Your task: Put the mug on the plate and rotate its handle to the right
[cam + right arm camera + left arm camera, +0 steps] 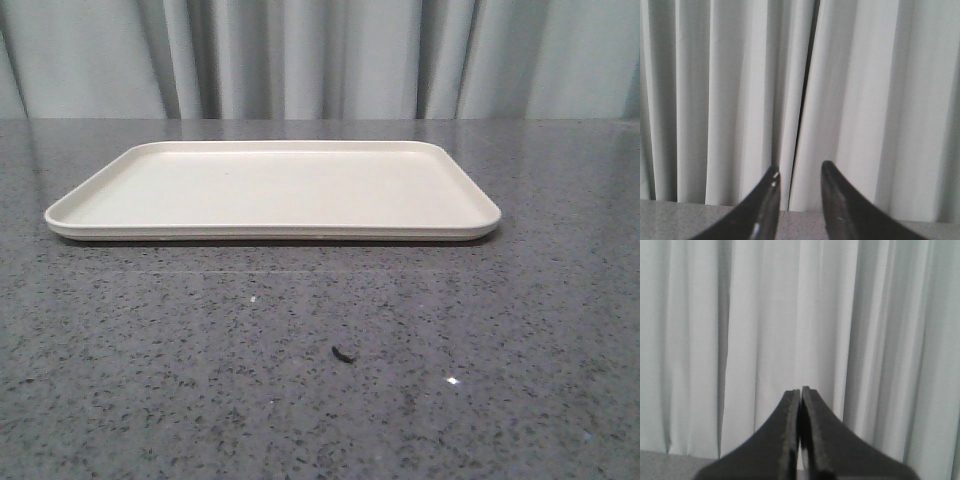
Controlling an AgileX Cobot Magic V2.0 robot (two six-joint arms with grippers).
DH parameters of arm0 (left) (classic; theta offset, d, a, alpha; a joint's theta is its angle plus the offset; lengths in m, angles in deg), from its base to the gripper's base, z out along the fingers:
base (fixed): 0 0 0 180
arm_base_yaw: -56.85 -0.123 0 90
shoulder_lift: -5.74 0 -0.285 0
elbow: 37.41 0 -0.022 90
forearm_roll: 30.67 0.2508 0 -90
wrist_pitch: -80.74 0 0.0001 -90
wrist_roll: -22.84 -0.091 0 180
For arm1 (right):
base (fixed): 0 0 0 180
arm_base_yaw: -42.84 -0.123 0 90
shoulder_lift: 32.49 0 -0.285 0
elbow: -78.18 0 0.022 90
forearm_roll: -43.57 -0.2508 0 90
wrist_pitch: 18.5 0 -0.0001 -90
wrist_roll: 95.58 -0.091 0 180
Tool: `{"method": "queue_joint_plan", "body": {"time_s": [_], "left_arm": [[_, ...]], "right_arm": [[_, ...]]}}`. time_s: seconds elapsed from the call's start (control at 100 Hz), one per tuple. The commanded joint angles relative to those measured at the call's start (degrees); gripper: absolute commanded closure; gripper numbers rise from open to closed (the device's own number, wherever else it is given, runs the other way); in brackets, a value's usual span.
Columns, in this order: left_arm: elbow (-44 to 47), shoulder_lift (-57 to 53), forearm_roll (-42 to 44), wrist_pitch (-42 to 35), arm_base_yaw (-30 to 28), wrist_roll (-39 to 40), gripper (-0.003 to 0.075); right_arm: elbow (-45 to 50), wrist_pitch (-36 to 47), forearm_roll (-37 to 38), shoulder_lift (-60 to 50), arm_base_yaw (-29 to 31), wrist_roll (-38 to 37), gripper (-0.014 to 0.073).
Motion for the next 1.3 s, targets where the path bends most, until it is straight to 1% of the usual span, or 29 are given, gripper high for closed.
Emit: {"method": "queue_joint_plan", "body": {"time_s": [0.0, 0.05, 0.11, 0.17, 0.24, 0.31, 0.51, 0.61, 0.68, 0.76, 0.87, 0.94, 1.13, 1.21, 1.29], "left_arm": [[-7.53, 5.72, -0.55, 3.38, 0.03, 0.29, 0.0738], [-11.03, 8.60, -0.55, 8.38, 0.25, -0.87, 0.0736], [-14.93, 12.46, -0.55, 14.97, 1.02, -3.49, 0.0726], [-19.00, 15.85, -0.55, 20.74, 2.15, -5.57, 0.0691], [-22.78, 19.60, -0.55, 25.40, 3.57, -6.23, 0.0640], [-25.70, 22.54, -0.55, 28.53, 4.95, -7.35, 0.0580], [-30.56, 26.63, -0.95, 32.13, 7.69, -7.59, 0.0384], [-32.68, 27.31, -1.68, 36.90, 8.38, -8.72, 0.0323], [-34.45, 28.11, -1.56, 41.95, 8.48, -9.51, 0.0317], [-36.70, 29.41, -1.56, 48.58, 8.48, -12.64, 0.0317], [-40.87, 32.46, -0.99, 59.13, 8.48, -13.97, 0.0318], [-42.88, 34.54, -0.52, 64.23, 8.48, -15.94, 0.0318], [-43.56, 37.84, -0.57, 64.22, 8.48, -17.54, 0.0318], [-43.56, 39.10, -0.57, 64.22, 8.48, -19.65, 0.0319], [-43.56, 39.66, -0.26, 64.22, 7.31, -20.81, 0.0319]], "right_arm": [[-4.85, 3.25, -0.40, 3.69, -0.14, -0.12, 0.0195], [-6.01, 3.39, -0.40, 4.77, -0.14, -0.12, 0.0155], [-6.58, 3.69, -0.40, 5.25, -0.14, -0.12, 0.0145], [-6.58, 4.17, -0.34, 5.25, -0.14, -0.12, 0.0148], [-6.58, 5.12, -0.34, 5.25, -0.14, -0.07, 0.0151], [-6.58, 6.46, -0.34, 5.25, -0.14, -0.07, 0.0150], [-6.46, 7.49, -0.34, 5.25, -0.14, -0.07, 0.0150], [-6.46, 7.56, -0.22, 5.25, -0.14, -0.07, 0.0150], [-6.89, 6.89, -0.23, 5.48, -0.14, -0.07, 0.0150], [-8.28, 5.50, -0.23, 6.58, -0.14, -0.01, 0.0150], [-12.46, 0.57, -0.23, 9.59, -0.14, 0.42, 0.0150], [-15.70, -2.86, -0.23, 12.11, -0.14, 1.05, 0.0150], [-24.06, -11.46, -0.23, 19.16, -0.14, 1.78, 0.0150], [-26.76, -14.93, -0.23, 22.08, -0.14, 2.75, 0.0150], [-28.69, -17.78, -0.23, 24.27, -0.14, 3.06, 0.0150]]}}
